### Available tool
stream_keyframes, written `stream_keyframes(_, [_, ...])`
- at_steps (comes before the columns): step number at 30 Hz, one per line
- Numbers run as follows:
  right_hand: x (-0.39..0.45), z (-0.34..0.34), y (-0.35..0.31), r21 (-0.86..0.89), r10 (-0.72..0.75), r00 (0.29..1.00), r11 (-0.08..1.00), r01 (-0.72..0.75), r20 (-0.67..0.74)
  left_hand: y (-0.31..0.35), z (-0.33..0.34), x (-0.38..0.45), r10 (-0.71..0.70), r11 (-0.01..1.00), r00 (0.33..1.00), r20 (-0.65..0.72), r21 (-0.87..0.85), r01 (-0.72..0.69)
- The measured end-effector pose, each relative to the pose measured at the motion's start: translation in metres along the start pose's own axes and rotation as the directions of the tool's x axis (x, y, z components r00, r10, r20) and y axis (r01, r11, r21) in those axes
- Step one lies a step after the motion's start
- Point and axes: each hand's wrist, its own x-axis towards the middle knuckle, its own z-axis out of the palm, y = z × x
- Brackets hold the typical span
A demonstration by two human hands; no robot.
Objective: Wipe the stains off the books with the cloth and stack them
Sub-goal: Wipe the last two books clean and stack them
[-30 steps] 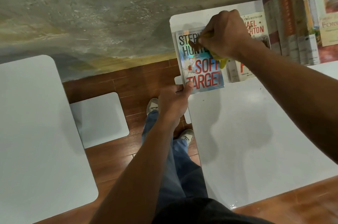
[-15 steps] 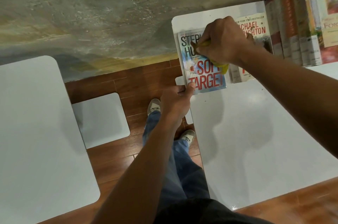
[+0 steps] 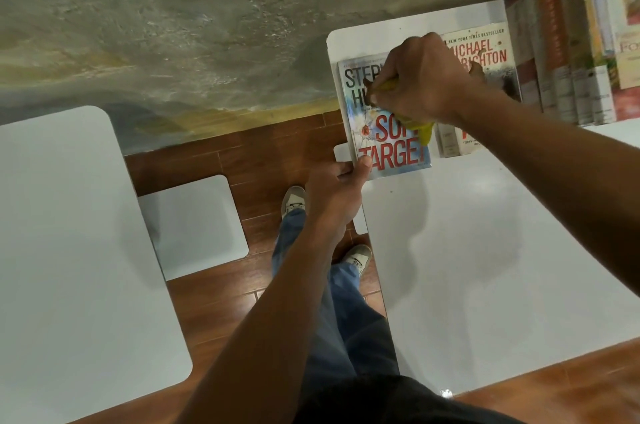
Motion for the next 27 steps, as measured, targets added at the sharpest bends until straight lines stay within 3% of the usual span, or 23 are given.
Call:
stream_keyframes(4, [0.0,-0.003,0.001,0.033,0.038,0.996,0.999,-0.035,-0.076,0.002,0.0,0.001,-0.009,1.0,1.0,0.009,-0.001,0.009])
stream_keyframes(7, [-0.004,-0.002,0.003,0.026,0.013,1.0,1.0,-0.012,-0.008,0.001,0.001,0.0,-0.004,1.0,1.0,-0.003,-0.003,0.004])
stream_keyframes(11, [-0.001,-0.004,0.004,0.051,0.038,0.99,0.998,-0.032,-0.135,0.0,0.001,0.0,-0.013,1.0,1.0,-0.021,0.009,0.013])
stream_keyframes(14, [-0.003,-0.002,0.002,0.047,-0.022,0.998,0.999,0.025,-0.064,-0.001,0.001,0.0,-0.007,1.0,1.0,-0.019,0.019,0.007])
stream_keyframes(18, [0.002,-0.002,-0.001,0.055,-0.01,0.99,0.998,0.018,-0.141,-0.002,0.001,0.001,-0.019,1.0,1.0,-0.015,-0.001,0.019])
stream_keyframes(21, [0.003,-0.001,-0.004,0.041,-0.028,0.998,0.999,0.031,-0.055,-0.003,0.001,0.001,-0.007,1.0,1.0,-0.019,0.017,0.007])
stream_keyframes(24, [0.011,-0.002,-0.006,0.059,0.011,0.995,0.998,-0.005,-0.101,-0.002,0.001,0.001,-0.003,1.0,1.0,-0.024,0.025,0.004])
stream_keyframes(27, [0.011,-0.004,-0.009,-0.026,-0.032,0.999,0.999,0.031,-0.042,-0.003,0.002,0.0,0.02,0.999,0.999,-0.041,0.032,-0.019])
